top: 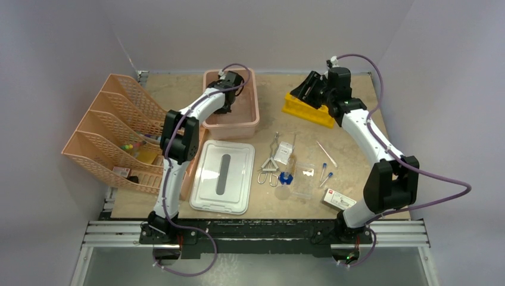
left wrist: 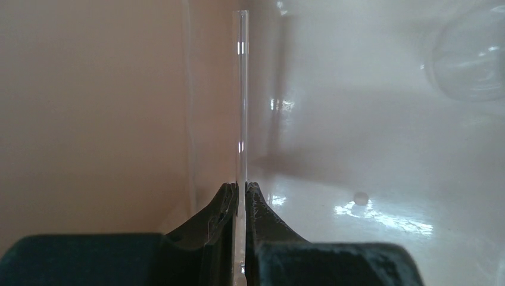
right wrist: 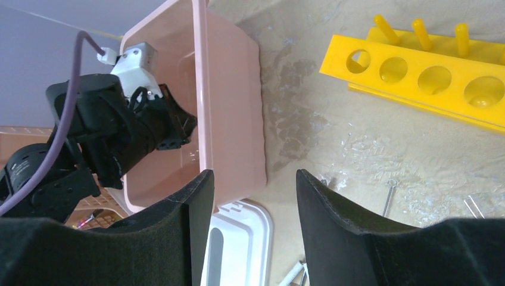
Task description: Organize the chemistry lab equipment
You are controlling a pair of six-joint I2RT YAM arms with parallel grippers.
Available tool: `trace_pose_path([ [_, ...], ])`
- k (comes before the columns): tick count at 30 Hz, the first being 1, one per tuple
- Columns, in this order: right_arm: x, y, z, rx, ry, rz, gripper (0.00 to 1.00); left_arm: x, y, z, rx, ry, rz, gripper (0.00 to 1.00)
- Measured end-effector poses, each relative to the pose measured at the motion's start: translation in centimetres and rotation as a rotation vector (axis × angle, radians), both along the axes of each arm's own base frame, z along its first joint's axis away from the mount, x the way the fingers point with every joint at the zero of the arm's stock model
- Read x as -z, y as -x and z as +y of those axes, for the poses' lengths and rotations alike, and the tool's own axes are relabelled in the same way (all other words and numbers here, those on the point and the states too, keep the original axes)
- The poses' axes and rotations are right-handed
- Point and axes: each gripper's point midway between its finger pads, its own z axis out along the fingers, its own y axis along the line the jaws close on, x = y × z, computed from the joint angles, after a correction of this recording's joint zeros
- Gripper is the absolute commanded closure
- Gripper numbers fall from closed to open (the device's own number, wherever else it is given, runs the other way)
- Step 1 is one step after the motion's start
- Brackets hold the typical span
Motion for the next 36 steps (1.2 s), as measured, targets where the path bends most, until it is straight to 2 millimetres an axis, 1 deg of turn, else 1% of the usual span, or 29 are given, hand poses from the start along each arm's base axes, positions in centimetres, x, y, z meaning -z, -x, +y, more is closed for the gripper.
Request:
trace_pose_path([
  [3,0.0,0.0,0.0,0.001,0.000,0.000,0.44,0.7,0.2,0.3,-0.007,-0.019,0.012,0.90],
  [6,0.0,0.0,0.0,0.001,0.000,0.000,0.44,0.6,0.1,0.5,-0.013,-0.029,0.005,0.78],
  [9,0.0,0.0,0.0,0.001,0.000,0.000,0.44,0.6,0.1,0.5,-0.014,-0.030,0.002,0.71],
  [13,-0.1,0.1,-0.1,0.003,0.002,0.001,0.44,0.6,0.0,0.4,-0.010,-0.023,0.000,0.65],
  [16,-0.5,0.3,-0.1,0.002,0.003,-0.007,0.43,0.5,0.0,0.1,-0.003,-0.009,0.001,0.62],
  [19,-0.7,0.9,-0.3,-0.004,0.015,-0.010,0.42,-0.2,0.1,-0.4,0.011,0.020,-0.002,0.60],
  [20,-0.7,1.2,-0.4,-0.009,0.024,-0.007,0.42,-0.8,0.2,-0.6,0.019,0.036,-0.007,0.59],
  [22,-0.6,1.7,-0.5,-0.017,0.040,0.001,0.41,-2.6,0.5,-1.3,0.042,0.077,-0.026,0.58],
  [24,-0.3,2.2,-0.8,-0.024,0.062,0.007,0.40,-5.3,0.9,-2.1,0.072,0.127,-0.070,0.57],
  [27,0.9,3.2,-1.3,-0.040,0.113,0.028,0.35,-9.7,1.7,-3.9,0.129,0.218,-0.150,0.53],
  [29,2.0,4.3,-1.6,-0.065,0.146,0.050,0.29,-12.5,2.7,-5.3,0.180,0.288,-0.203,0.49],
  [31,3.2,5.7,-1.7,-0.106,0.176,0.070,0.22,-14.9,3.9,-6.6,0.235,0.361,-0.250,0.44],
  [33,4.1,7.4,-1.6,-0.152,0.212,0.077,0.18,-16.4,5.0,-7.8,0.283,0.428,-0.281,0.40],
  [35,4.5,9.0,-1.2,-0.196,0.250,0.065,0.17,-17.3,6.1,-8.6,0.320,0.489,-0.304,0.38],
  [36,4.5,10.1,-0.6,-0.226,0.273,0.055,0.16,-17.4,6.5,-8.8,0.330,0.518,-0.312,0.37],
])
